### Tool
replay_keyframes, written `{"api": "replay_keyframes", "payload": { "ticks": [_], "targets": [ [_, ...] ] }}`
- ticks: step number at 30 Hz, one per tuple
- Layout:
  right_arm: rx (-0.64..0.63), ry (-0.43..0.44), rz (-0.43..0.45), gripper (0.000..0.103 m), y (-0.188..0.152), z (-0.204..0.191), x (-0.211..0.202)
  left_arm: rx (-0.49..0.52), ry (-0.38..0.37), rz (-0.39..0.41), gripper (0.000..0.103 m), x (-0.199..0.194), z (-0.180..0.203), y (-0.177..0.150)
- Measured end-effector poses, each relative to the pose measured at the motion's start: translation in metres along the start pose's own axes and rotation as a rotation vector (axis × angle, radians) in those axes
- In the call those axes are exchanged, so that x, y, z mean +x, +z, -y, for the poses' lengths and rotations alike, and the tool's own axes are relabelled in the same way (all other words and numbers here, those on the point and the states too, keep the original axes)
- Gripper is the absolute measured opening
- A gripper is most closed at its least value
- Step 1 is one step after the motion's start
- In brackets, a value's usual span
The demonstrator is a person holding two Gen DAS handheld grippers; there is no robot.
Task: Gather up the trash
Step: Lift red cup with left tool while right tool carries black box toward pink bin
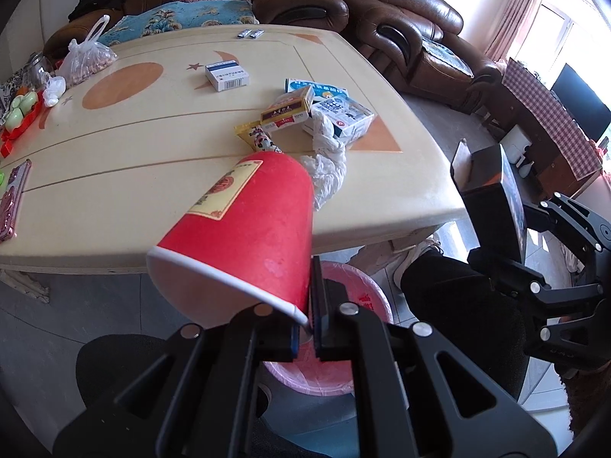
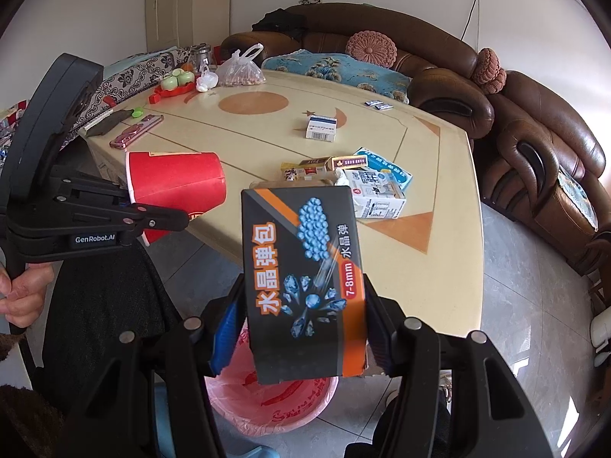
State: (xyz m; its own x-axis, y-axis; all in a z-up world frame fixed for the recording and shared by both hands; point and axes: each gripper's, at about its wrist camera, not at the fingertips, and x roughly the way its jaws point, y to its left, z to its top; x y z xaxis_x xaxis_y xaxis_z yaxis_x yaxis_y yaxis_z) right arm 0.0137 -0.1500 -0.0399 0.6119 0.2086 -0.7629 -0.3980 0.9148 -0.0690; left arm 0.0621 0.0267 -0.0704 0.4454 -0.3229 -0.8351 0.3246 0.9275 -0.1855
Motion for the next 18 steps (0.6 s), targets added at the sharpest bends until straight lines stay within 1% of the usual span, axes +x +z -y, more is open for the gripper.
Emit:
{"api": "replay_keyframes", "payload": {
  "ticks": [5,9,14,18],
  "targets": [
    [0.015,0.016,-0.023,0.055,-0.018,-0.004,0.004,0.025,-0.012,-0.036,0.006,0.014,0.011,-0.020],
    [0.027,0.017,-0.048,0.055,-0.034,-0.007,0.013,0.047,-0.041,-0.066,0.006,0.027,0.019,-0.038],
    [0.052,0.025,-0.097,0.055,-0.054,-0.008,0.032,0.057,-0.082,-0.109,0.006,0.046,0.025,-0.054],
    [0.094,0.044,-0.136,0.055,-0.070,-0.005,0.050,0.057,-0.096,-0.158,0.006,0.065,0.026,-0.065]
  ]
}}
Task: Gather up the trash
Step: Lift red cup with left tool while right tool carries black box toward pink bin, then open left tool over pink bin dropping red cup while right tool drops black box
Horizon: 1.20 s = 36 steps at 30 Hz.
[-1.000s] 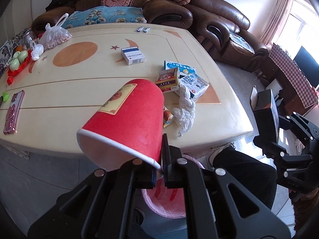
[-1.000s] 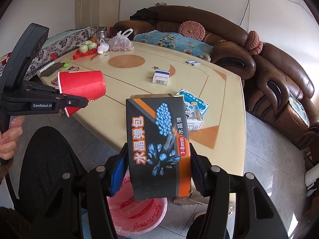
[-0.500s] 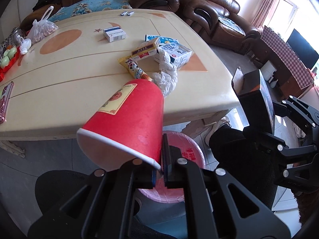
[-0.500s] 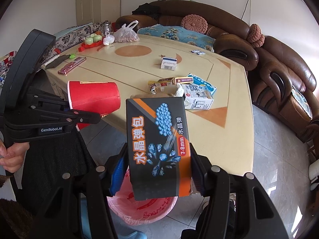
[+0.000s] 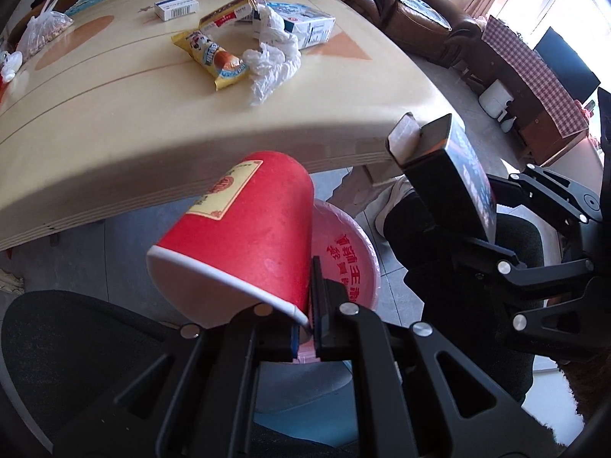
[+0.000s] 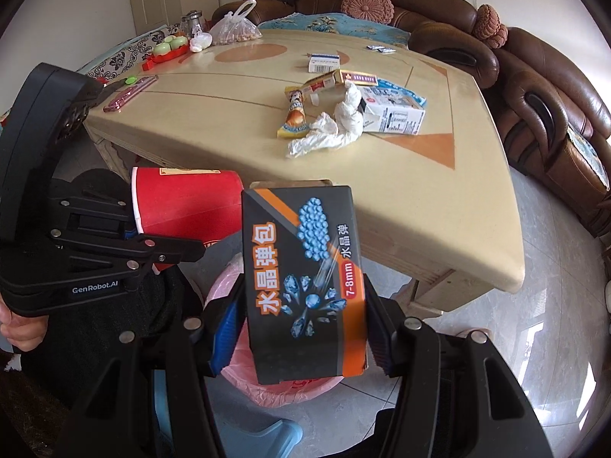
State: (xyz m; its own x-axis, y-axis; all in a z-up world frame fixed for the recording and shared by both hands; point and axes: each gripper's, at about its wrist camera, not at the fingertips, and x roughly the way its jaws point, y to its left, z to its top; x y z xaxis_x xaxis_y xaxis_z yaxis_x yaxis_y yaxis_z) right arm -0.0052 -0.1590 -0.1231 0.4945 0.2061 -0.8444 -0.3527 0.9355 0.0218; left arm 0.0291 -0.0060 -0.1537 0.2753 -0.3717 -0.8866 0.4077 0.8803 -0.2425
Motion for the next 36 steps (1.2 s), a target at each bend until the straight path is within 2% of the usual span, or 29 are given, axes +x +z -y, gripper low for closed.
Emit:
{"api": "replay_keyframes", "payload": {
  "ticks": [8,19,26,28,36],
  "targets": [
    [0.058,0.029,-0.077,0.055,-0.016,0.010,0.043,-0.025,-0.014,-0.113,0.006,0.049,-0.006,-0.010],
    [0.093,0.028,-0.203,0.055,-0.041,0.020,0.115,-0.116,-0.042,-0.277,0.006,0.119,-0.027,-0.019],
    [0.128,0.039,-0.289,0.055,-0.055,0.024,0.159,-0.247,-0.071,-0.409,0.006,0.165,-0.050,-0.021],
    [0.141,0.047,-0.321,0.055,-0.059,0.024,0.172,-0.259,-0.054,-0.431,0.006,0.175,-0.053,-0.022],
    [0.152,0.061,-0.413,0.056,-0.065,0.027,0.204,-0.329,-0.068,-0.514,0.006,0.207,-0.063,-0.025]
  ]
}}
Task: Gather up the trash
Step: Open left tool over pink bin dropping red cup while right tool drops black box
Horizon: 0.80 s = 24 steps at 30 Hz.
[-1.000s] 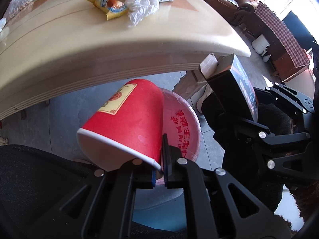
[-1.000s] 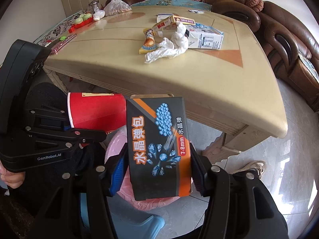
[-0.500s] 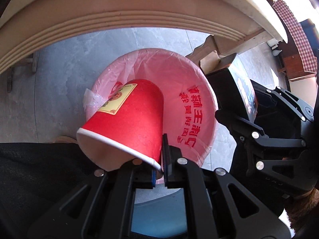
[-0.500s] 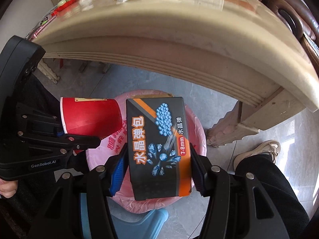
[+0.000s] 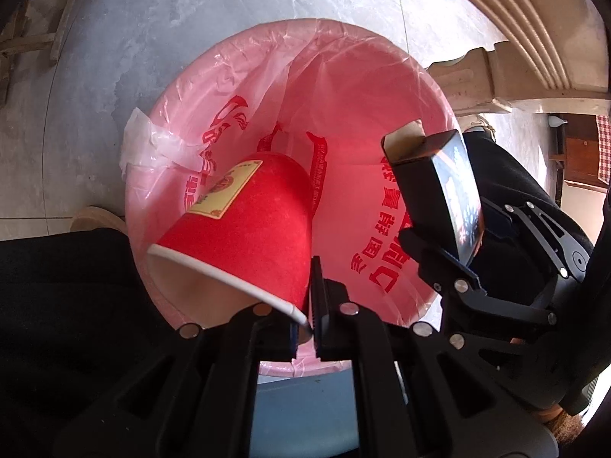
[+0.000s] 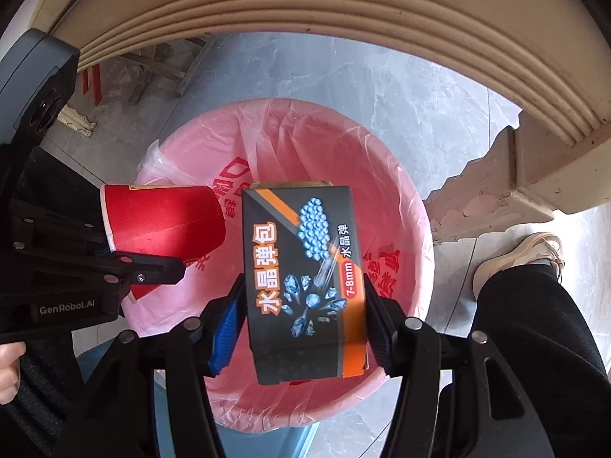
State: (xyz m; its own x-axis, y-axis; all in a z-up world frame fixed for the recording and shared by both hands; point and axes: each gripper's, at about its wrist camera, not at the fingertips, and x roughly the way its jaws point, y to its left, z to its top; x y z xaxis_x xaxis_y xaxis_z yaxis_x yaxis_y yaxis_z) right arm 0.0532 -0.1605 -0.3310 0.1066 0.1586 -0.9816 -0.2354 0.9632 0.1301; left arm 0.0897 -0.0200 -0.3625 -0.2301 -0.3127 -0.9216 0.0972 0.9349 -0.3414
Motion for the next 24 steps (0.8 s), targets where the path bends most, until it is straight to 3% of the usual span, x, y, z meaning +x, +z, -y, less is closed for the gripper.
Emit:
{"api": "replay_keyframes", "payload": {
  "ticks": [3,4,7,10,13,18,24],
  "targets": [
    [0.010,0.007,-0.017,0.058,0.001,0.002,0.007,0.007,0.037,-0.004,0.010,0.004,0.000,0.000],
    [0.012,0.007,-0.021,0.072,0.002,0.003,0.011,0.006,0.053,-0.008,0.021,0.006,0.000,0.001],
    [0.036,-0.013,-0.027,0.077,0.003,0.009,0.014,-0.011,0.093,0.007,0.039,0.005,-0.004,0.003],
    [0.068,0.012,-0.029,0.077,0.003,0.016,0.017,-0.021,0.090,0.020,0.048,0.001,-0.007,0.005],
    [0.065,0.004,-0.026,0.077,0.003,0.016,0.016,-0.013,0.127,0.037,0.053,-0.001,-0.004,0.004],
    [0.051,-0.006,-0.021,0.077,0.002,0.014,0.014,-0.012,0.126,0.052,0.064,-0.008,-0.004,0.001],
    [0.018,-0.036,0.008,0.077,0.001,0.005,0.006,0.018,0.175,0.088,0.064,-0.015,0.000,-0.003]
  ]
}}
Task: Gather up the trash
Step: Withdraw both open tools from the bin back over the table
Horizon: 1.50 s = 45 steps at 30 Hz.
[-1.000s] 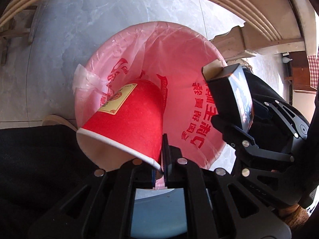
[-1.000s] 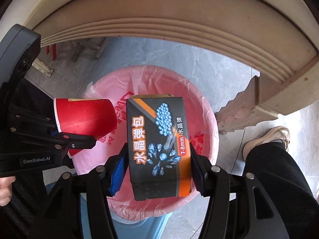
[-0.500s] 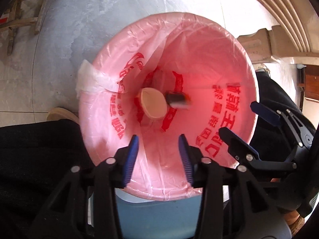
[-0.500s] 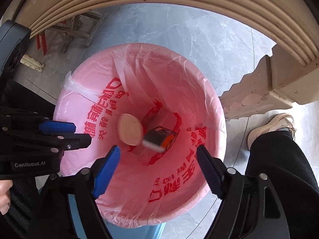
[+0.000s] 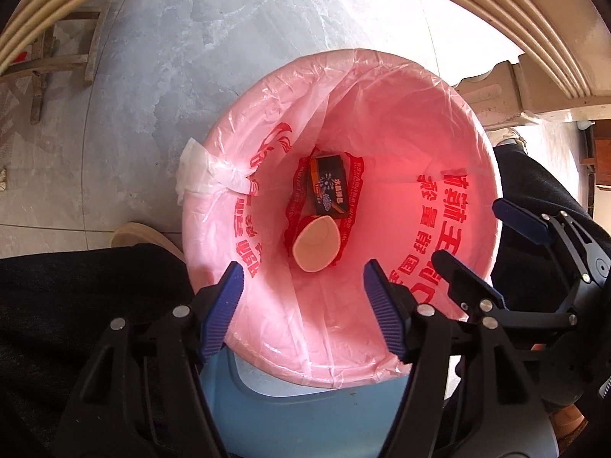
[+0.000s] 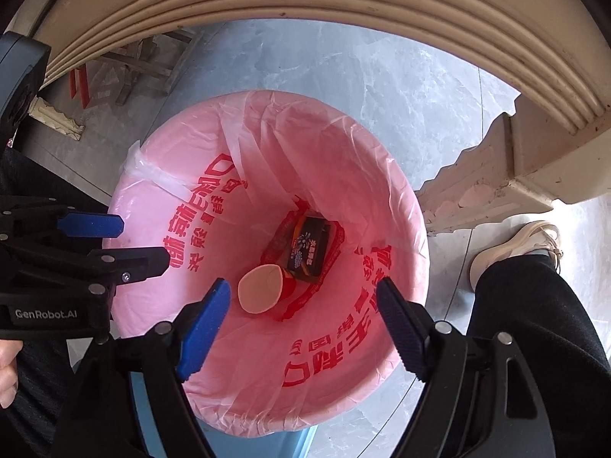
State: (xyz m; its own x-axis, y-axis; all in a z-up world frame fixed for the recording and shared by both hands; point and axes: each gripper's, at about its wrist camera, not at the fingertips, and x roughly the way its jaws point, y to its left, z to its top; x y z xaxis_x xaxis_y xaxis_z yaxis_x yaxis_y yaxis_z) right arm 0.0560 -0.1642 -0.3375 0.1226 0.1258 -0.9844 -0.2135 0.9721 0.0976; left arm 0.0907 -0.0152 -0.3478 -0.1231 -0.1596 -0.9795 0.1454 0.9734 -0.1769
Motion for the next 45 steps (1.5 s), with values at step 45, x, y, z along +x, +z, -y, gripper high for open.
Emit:
{"api": "replay_keyframes", "payload": {
  "ticks": [45],
  "targets": [
    [0.026,0.058,0.583,0.096,0.175,0.014,-0.402,0.024,0.186,0.303,0.087,-0.433,0.002,0.210]
  ]
}}
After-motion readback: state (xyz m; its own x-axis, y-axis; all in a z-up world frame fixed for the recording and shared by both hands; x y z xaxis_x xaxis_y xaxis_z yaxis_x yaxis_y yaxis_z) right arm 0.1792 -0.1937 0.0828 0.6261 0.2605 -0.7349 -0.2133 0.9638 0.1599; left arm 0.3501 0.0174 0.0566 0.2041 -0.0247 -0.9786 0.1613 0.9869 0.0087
